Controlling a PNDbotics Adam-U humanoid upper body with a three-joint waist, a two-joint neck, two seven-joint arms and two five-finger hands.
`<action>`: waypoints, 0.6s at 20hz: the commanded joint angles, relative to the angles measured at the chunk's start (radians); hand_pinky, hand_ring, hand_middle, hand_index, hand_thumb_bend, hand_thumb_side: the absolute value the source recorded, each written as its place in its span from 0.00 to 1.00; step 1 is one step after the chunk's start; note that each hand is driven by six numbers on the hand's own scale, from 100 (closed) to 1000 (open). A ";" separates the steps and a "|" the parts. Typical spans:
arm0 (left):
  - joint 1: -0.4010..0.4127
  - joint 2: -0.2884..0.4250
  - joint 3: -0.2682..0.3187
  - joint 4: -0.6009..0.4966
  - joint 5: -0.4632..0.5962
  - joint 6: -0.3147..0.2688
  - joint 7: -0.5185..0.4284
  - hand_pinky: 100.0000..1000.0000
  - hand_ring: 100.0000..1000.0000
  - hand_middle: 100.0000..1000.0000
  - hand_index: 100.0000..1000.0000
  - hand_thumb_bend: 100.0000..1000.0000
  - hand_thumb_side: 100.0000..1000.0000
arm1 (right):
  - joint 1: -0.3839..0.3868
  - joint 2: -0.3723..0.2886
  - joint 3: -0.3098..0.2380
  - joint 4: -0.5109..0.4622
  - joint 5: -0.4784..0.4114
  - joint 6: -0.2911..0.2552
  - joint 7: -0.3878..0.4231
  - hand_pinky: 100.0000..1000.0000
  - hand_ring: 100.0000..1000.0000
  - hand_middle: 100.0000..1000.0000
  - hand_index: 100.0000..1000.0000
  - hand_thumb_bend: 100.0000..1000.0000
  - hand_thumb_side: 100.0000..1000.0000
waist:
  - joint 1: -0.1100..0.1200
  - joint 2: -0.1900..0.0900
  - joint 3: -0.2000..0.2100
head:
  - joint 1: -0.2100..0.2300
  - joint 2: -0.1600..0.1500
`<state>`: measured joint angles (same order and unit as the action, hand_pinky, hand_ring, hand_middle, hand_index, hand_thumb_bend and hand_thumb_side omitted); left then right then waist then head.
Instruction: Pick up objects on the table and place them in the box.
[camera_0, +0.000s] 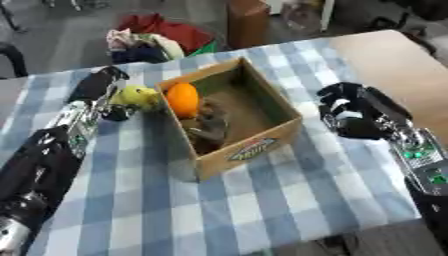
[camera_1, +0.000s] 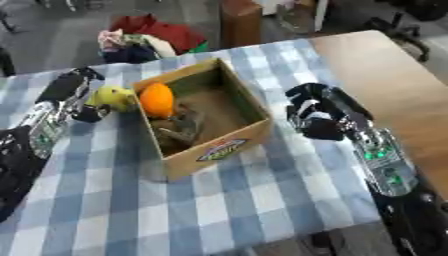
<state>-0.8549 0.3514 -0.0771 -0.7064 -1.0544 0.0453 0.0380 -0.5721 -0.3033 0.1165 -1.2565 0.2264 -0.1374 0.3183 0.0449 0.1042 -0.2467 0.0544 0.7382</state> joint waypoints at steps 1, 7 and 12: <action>-0.024 0.018 0.004 0.010 -0.002 -0.026 -0.067 0.76 0.79 0.85 0.84 0.26 0.00 | -0.020 -0.016 -0.008 -0.010 -0.006 -0.001 0.004 0.53 0.76 0.42 0.73 0.00 0.06 | -0.005 -0.008 -0.005 | 0.002 -0.010; -0.027 0.016 0.016 -0.001 -0.019 -0.021 -0.052 0.64 0.52 0.48 0.58 0.18 0.00 | -0.021 -0.017 -0.009 -0.010 -0.007 0.000 0.005 0.53 0.76 0.42 0.73 0.00 0.07 | -0.004 0.001 -0.019 | 0.007 -0.014; -0.027 0.017 0.028 -0.046 0.022 0.044 0.145 0.58 0.40 0.33 0.43 0.13 0.00 | -0.020 -0.018 -0.012 -0.010 -0.007 0.001 0.003 0.53 0.76 0.42 0.73 0.00 0.07 | -0.002 -0.002 -0.020 | 0.004 -0.014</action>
<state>-0.8632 0.3512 -0.0589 -0.7247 -1.0435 0.0769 0.1378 -0.5725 -0.3033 0.1138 -1.2565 0.2255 -0.1360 0.3208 0.0470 0.1167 -0.2670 0.0592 0.7337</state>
